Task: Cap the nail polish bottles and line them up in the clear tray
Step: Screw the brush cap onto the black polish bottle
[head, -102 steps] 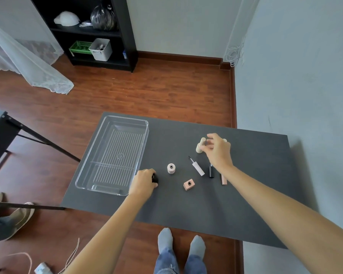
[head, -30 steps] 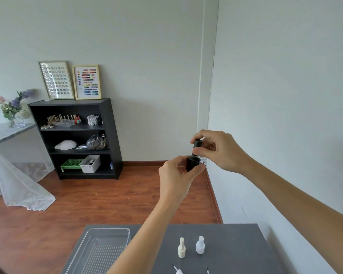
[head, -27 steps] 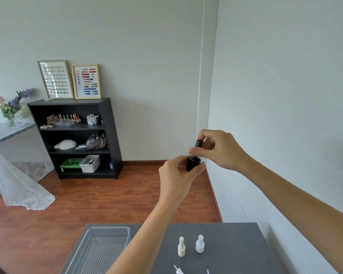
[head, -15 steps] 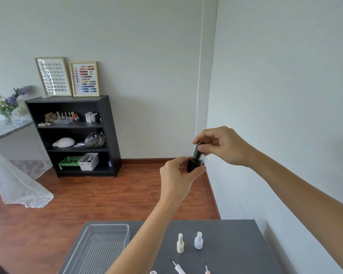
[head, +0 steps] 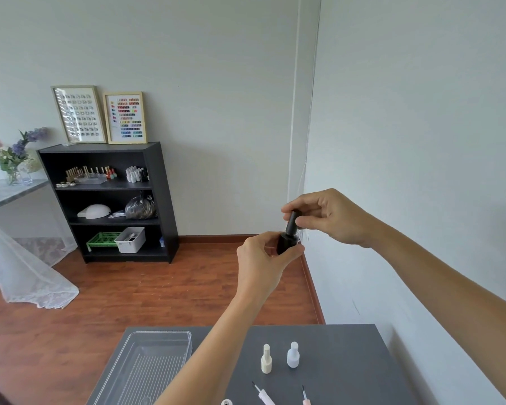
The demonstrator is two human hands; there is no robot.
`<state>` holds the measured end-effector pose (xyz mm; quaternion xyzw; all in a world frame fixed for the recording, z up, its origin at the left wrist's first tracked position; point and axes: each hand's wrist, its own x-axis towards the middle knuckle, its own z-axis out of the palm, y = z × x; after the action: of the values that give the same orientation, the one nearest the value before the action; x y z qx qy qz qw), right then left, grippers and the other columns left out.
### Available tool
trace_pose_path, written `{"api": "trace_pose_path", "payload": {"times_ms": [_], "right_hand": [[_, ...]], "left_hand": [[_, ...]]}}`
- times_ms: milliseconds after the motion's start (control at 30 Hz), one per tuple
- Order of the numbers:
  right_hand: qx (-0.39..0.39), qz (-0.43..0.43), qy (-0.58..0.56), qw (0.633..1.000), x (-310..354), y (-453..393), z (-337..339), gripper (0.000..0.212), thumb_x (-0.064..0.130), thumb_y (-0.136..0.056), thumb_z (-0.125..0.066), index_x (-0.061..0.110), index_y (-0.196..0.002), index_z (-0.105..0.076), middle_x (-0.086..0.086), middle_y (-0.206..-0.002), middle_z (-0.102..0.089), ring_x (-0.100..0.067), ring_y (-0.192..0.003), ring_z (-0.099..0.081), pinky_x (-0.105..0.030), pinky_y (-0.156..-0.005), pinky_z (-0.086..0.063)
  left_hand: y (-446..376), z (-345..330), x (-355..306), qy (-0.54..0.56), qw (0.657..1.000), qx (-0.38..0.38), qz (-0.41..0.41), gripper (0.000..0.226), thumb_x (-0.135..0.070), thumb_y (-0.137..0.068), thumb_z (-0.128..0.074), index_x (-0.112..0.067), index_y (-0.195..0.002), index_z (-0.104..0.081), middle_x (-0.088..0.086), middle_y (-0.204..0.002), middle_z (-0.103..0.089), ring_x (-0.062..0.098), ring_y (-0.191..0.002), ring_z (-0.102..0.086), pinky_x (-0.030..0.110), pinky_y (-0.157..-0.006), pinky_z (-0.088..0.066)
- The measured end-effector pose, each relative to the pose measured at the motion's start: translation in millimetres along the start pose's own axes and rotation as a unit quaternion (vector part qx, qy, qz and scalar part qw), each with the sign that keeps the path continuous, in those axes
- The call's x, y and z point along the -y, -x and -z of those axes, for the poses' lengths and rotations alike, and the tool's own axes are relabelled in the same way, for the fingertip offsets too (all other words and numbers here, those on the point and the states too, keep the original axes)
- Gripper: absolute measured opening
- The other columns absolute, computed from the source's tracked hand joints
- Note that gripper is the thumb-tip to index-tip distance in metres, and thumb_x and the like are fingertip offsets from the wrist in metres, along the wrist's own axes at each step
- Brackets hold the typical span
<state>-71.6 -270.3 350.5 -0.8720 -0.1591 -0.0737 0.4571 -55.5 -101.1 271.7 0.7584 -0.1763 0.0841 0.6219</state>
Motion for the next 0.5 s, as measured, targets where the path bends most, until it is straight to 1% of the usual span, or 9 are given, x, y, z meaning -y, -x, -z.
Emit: {"api": "trace_pose_path", "payload": {"times_ms": [100, 167, 233, 300, 333, 367, 400, 433, 500], "right_hand": [[-0.054, -0.013, 0.056, 0.997, 3.9, -1.2, -2.2, 0.006, 0.018, -0.084, -0.076, 0.015, -0.085, -0.072, -0.004, -0.078, -0.075, -0.010, -0.066, -0.068, -0.028, -0.071, -0.057], [-0.092, -0.022, 0.115, 0.989, 1.2, -2.9, -7.1, 0.028, 0.037, -0.078, -0.079, 0.014, -0.072, -0.064, -0.006, -0.067, -0.070, -0.011, -0.056, -0.062, -0.029, -0.062, -0.053], [-0.124, -0.027, 0.160, 0.979, 0.4, -3.9, -11.2, 0.048, 0.054, -0.076, -0.074, 0.009, -0.069, -0.059, -0.009, -0.060, -0.062, -0.011, -0.052, -0.052, -0.024, -0.055, -0.045], [-0.130, -0.033, 0.167, 0.977, -0.8, -3.1, -11.3, 0.053, 0.064, -0.074, -0.064, 0.012, -0.074, -0.063, 0.002, -0.063, -0.062, -0.009, -0.055, -0.051, -0.015, -0.056, -0.041], [-0.118, -0.031, 0.151, 0.981, -0.6, -1.9, -9.9, 0.046, 0.062, -0.076, -0.062, 0.018, -0.082, -0.068, 0.009, -0.073, -0.068, -0.003, -0.065, -0.060, -0.011, -0.063, -0.044], [-0.096, -0.027, 0.119, 0.988, -0.5, -1.4, -7.9, 0.036, 0.054, -0.081, -0.064, 0.021, -0.095, -0.071, 0.013, -0.090, -0.072, 0.003, -0.082, -0.066, -0.010, -0.075, -0.048], [-0.067, -0.024, 0.073, 0.995, -2.0, -1.2, -4.9, 0.029, 0.039, -0.088, -0.066, 0.021, -0.110, -0.070, 0.014, -0.105, -0.072, 0.005, -0.100, -0.066, -0.013, -0.087, -0.050], [-0.039, -0.022, 0.021, 0.999, -3.0, -0.6, -2.5, 0.027, 0.022, -0.092, -0.066, 0.017, -0.118, -0.068, 0.012, -0.115, -0.071, 0.003, -0.109, -0.064, -0.014, -0.093, -0.050], [-0.011, -0.015, -0.042, 0.999, -4.5, 1.4, -0.1, 0.031, 0.000, -0.091, -0.063, 0.011, -0.120, -0.068, 0.003, -0.115, -0.073, -0.004, -0.109, -0.067, -0.014, -0.091, -0.051]], "left_hand": [[0.8, -2.2, 0.0, -0.005, 1.000, 0.002, -0.003, 0.018, -0.039, -0.071, -0.085, -0.030, -0.086, -0.079, -0.014, -0.076, -0.076, 0.004, -0.075, -0.068, 0.004, -0.063, -0.048], [1.1, -4.3, -0.8, -0.007, 1.000, 0.003, -0.003, 0.019, -0.039, -0.071, -0.085, -0.031, -0.087, -0.078, -0.015, -0.075, -0.075, 0.002, -0.075, -0.068, 0.003, -0.062, -0.047], [0.7, -5.8, -1.4, -0.010, 1.000, 0.006, -0.003, 0.019, -0.040, -0.072, -0.084, -0.032, -0.088, -0.078, -0.015, -0.076, -0.076, 0.001, -0.074, -0.068, 0.004, -0.062, -0.047], [-0.1, -6.4, -1.3, -0.013, 1.000, 0.008, -0.003, 0.020, -0.042, -0.072, -0.084, -0.032, -0.089, -0.079, -0.015, -0.076, -0.076, 0.002, -0.074, -0.068, 0.005, -0.062, -0.048], [-0.3, -6.4, -1.1, -0.012, 1.000, 0.008, -0.002, 0.021, -0.042, -0.072, -0.084, -0.032, -0.089, -0.079, -0.015, -0.077, -0.076, 0.003, -0.075, -0.068, 0.006, -0.063, -0.048], [-0.6, -6.2, -1.0, -0.012, 1.000, 0.008, -0.002, 0.020, -0.042, -0.072, -0.084, -0.032, -0.089, -0.079, -0.014, -0.077, -0.076, 0.003, -0.075, -0.068, 0.008, -0.063, -0.049], [-1.0, -6.1, -0.7, -0.012, 1.000, 0.008, -0.001, 0.020, -0.042, -0.072, -0.084, -0.031, -0.089, -0.079, -0.014, -0.077, -0.076, 0.003, -0.074, -0.069, 0.010, -0.063, -0.050], [-1.3, -5.9, -0.4, -0.011, 1.000, 0.008, -0.001, 0.020, -0.041, -0.072, -0.084, -0.031, -0.088, -0.079, -0.014, -0.076, -0.076, 0.003, -0.073, -0.068, 0.010, -0.063, -0.049], [-2.0, -5.7, -0.1, -0.006, 1.000, 0.007, 0.001, 0.018, -0.041, -0.072, -0.084, -0.032, -0.087, -0.079, -0.015, -0.075, -0.075, 0.004, -0.071, -0.068, 0.009, -0.059, -0.048]]}}
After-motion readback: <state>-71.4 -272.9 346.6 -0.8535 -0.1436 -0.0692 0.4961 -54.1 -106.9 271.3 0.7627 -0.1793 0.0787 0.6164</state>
